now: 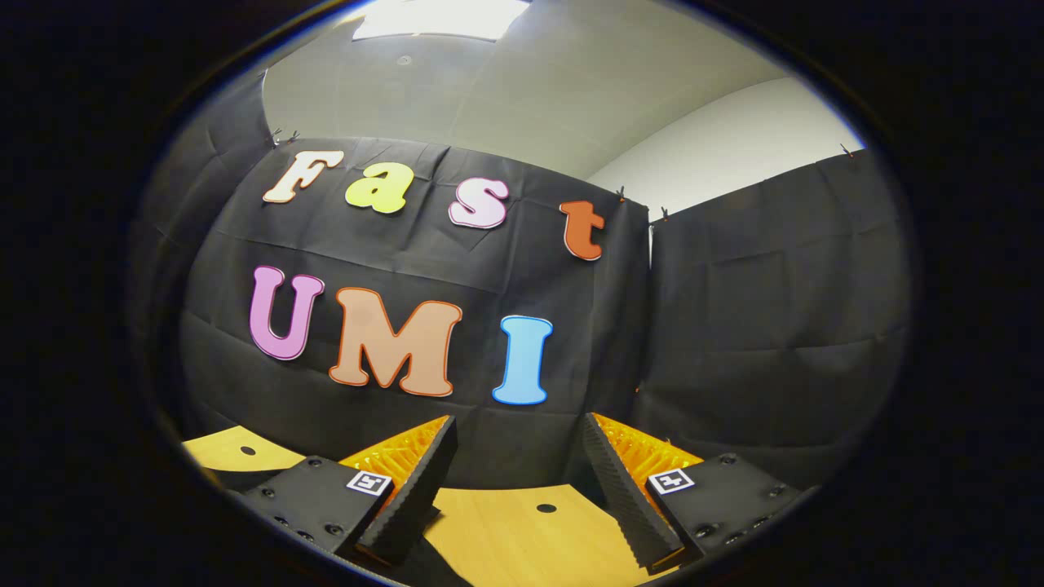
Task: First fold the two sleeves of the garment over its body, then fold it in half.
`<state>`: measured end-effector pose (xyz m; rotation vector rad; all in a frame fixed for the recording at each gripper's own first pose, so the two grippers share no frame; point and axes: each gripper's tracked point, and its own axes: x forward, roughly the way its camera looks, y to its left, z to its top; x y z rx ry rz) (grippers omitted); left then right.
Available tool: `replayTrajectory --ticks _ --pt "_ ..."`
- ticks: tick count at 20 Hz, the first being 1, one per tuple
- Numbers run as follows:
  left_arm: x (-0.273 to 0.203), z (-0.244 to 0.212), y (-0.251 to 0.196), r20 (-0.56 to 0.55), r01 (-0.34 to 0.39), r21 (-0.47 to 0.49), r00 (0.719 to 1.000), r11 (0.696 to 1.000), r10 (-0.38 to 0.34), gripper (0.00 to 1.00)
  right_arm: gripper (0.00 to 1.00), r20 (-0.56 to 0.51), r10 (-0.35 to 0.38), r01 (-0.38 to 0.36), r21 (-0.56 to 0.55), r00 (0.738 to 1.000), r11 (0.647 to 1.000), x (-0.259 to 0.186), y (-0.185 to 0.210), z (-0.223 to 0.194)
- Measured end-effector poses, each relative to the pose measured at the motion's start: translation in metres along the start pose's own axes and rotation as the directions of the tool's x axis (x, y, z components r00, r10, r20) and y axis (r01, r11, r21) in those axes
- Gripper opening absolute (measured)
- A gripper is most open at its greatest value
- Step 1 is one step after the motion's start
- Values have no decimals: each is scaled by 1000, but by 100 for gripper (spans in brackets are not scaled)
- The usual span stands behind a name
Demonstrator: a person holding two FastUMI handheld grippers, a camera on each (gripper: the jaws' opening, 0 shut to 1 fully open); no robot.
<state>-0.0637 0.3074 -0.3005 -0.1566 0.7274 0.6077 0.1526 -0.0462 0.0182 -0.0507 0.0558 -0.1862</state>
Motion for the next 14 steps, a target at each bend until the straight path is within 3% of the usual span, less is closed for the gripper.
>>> replayTrajectory --ticks 8,14 --pt "-10 26 -5 43 2 -35 999 999 0 0 98 -31 -60 60 -14 998 998 -5 -34 -8" --pt "-34 108 -32 224 23 -14 974 1000 -19 0 98 -51 -49 48 -17 998 999 -3 -47 -15"
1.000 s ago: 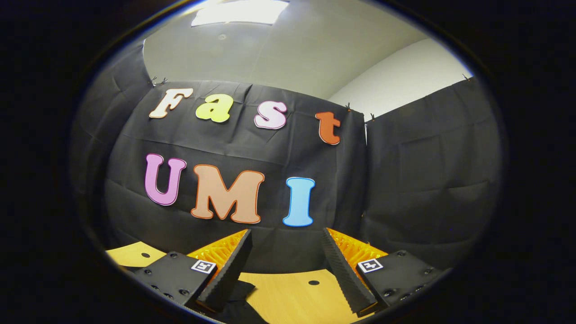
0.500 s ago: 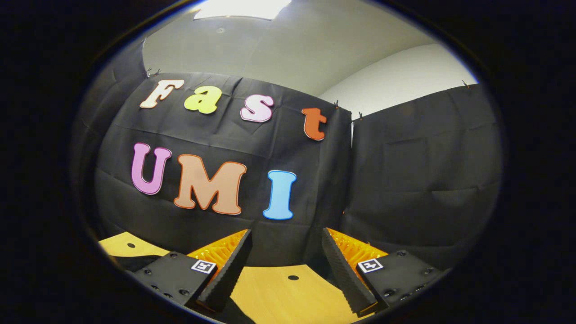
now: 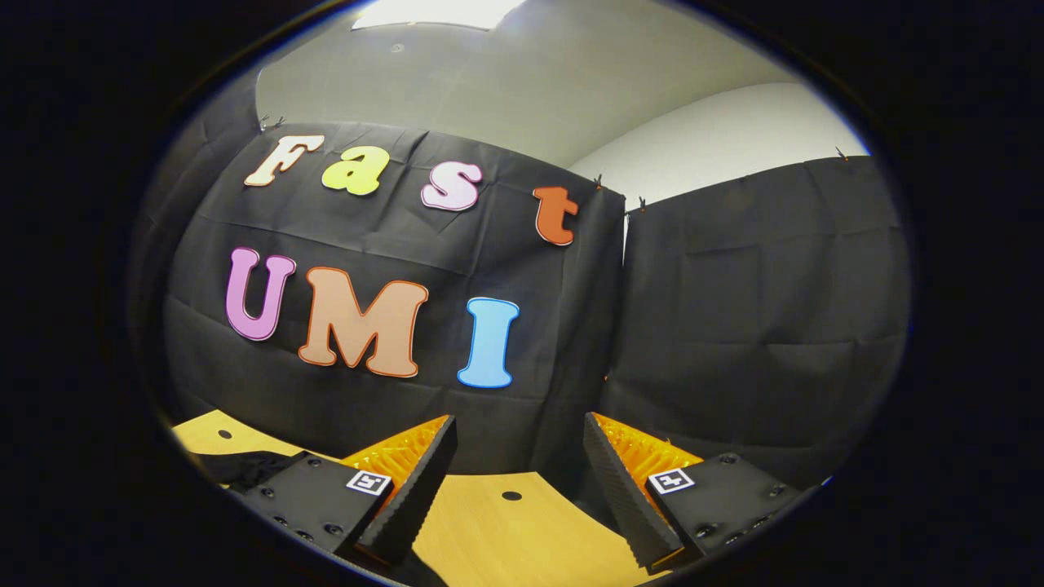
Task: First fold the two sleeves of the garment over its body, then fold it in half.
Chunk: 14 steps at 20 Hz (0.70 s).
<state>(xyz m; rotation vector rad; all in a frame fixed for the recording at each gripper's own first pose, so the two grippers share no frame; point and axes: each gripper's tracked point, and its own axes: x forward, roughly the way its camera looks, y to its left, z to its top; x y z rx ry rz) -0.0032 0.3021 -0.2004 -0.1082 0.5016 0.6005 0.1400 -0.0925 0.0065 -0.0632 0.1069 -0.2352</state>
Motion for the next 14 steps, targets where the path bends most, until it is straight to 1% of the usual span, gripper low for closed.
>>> replayTrajectory --ticks 2,4,7,8,11,14 --pt "2 33 -25 63 37 3 997 999 -37 0 98 -4 14 -14 6 1000 1000 2 -5 -4" --pt "4 60 -53 107 82 27 991 996 -84 0 98 -10 19 -19 3 1000 1000 4 -14 -9" --pt "5 99 -113 174 169 71 968 983 -179 0 98 -38 47 -46 28 998 999 7 -23 -22" --pt "4 110 -135 192 196 99 958 976 -212 0 100 -56 59 -57 41 997 998 9 -27 -30" --pt "3 138 -204 233 276 191 919 942 -317 0 98 -100 76 -69 66 992 995 14 -44 -50" --pt "2 144 -282 230 389 217 871 895 -435 0 98 -126 103 -90 107 987 990 21 -54 -65"
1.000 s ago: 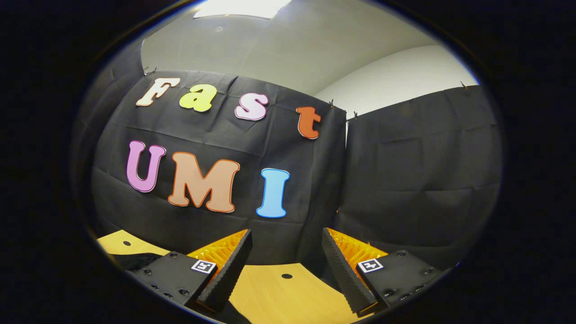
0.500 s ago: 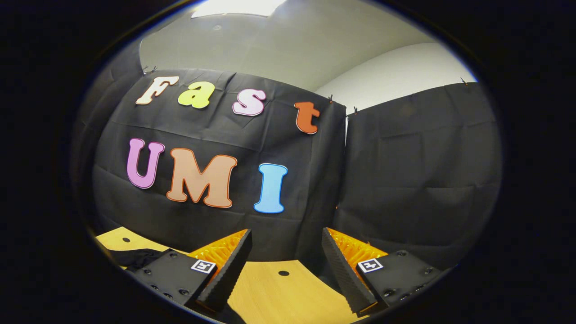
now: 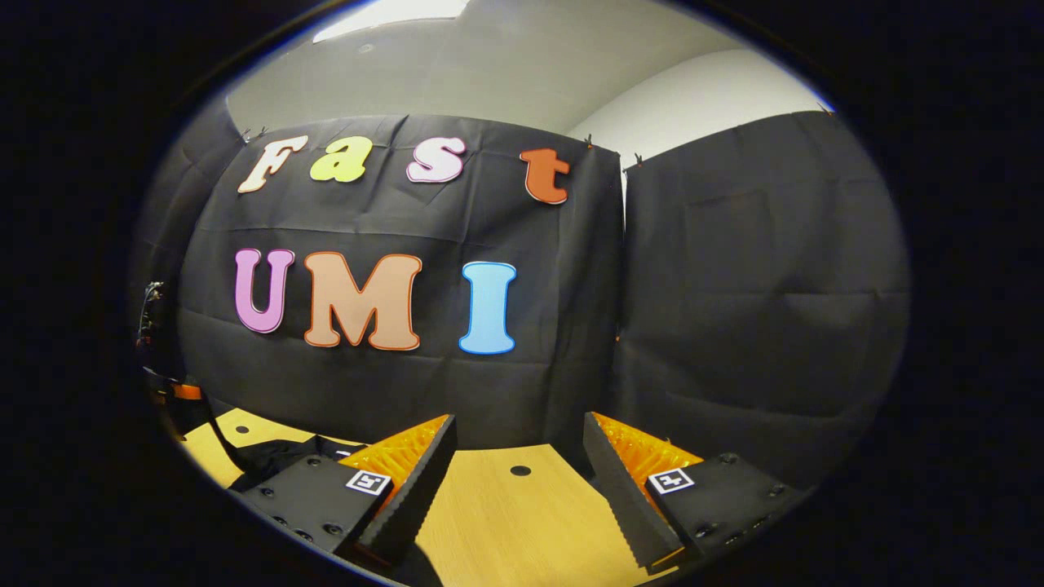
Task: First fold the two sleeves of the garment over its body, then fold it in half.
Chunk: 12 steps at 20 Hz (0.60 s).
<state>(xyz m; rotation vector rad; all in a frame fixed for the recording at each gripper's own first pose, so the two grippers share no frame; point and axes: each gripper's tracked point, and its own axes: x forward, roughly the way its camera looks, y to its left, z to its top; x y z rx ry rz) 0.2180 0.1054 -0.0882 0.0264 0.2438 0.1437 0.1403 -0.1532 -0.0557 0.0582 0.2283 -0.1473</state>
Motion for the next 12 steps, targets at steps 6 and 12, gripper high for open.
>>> replayTrajectory --ticks 6,12 --pt "58 -22 -127 -30 168 84 986 982 -166 0 98 -35 27 -26 50 999 998 16 -27 -17" --pt "106 -80 -219 -107 285 98 956 954 -275 0 98 -67 46 -38 112 997 993 26 -50 -34"
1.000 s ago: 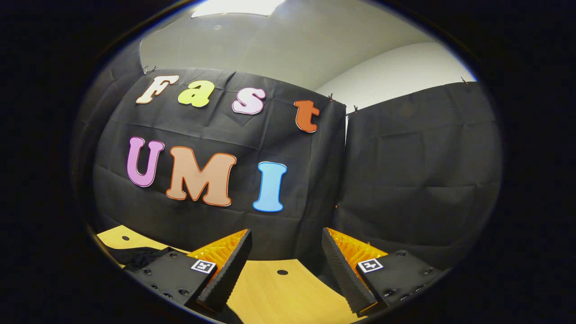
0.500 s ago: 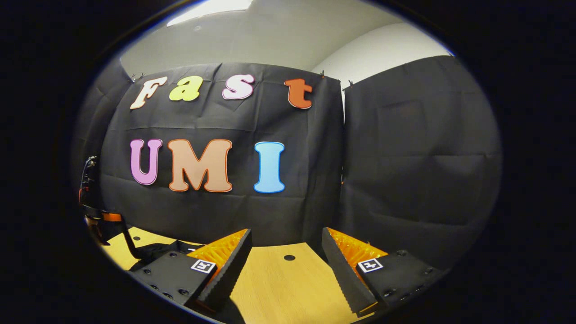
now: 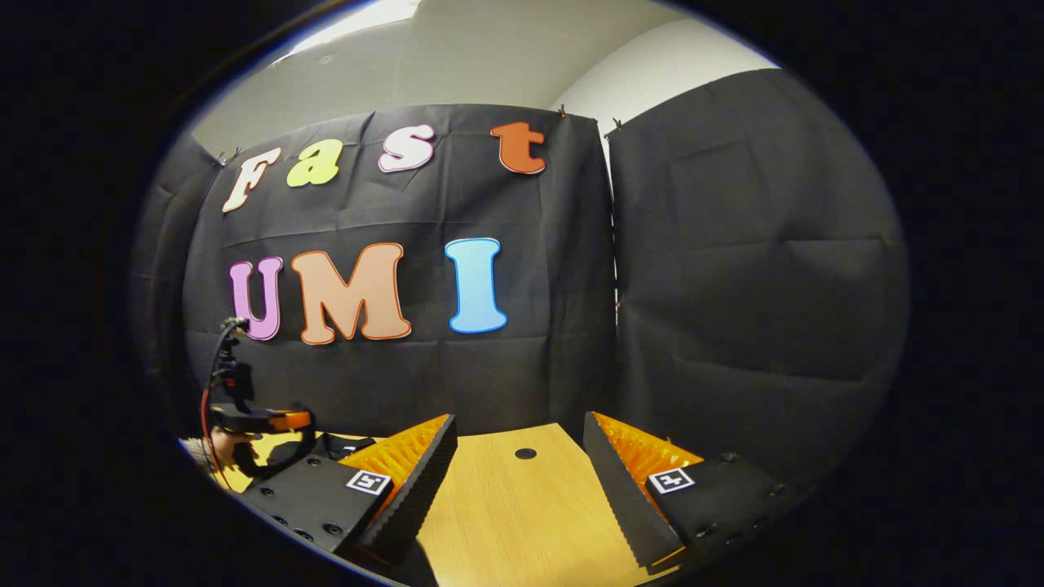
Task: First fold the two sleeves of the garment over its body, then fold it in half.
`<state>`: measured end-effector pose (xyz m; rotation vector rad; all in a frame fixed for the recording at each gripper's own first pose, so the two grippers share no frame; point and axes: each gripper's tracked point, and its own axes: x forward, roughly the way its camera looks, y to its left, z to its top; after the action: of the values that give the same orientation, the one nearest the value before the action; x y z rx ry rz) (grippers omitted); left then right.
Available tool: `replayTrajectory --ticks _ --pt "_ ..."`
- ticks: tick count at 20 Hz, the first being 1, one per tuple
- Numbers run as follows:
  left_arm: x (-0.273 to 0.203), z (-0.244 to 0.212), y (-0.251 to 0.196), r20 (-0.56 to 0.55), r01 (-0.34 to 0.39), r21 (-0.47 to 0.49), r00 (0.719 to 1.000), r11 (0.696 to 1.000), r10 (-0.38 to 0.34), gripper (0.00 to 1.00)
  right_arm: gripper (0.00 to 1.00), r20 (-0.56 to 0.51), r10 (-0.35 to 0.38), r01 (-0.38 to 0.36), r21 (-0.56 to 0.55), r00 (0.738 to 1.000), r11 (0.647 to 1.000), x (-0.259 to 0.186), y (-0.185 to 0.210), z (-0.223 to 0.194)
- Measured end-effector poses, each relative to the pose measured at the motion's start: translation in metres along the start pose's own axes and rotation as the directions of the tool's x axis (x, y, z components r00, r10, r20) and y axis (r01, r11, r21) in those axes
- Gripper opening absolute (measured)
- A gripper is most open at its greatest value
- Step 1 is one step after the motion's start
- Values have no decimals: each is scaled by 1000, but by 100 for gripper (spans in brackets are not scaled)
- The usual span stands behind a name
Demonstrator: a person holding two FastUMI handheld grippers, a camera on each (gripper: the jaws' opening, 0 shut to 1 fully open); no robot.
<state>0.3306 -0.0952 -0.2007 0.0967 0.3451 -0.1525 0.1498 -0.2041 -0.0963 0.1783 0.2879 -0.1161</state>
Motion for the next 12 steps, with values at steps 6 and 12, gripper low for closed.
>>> replayTrajectory --ticks 6,12 --pt "38 -49 -38 -111 15 35 994 999 -11 0 99 -50 -33 33 0 998 999 7 -35 -18" --pt "50 -78 -53 -182 3 49 983 999 6 0 97 -67 -31 32 17 997 999 12 -50 -27"
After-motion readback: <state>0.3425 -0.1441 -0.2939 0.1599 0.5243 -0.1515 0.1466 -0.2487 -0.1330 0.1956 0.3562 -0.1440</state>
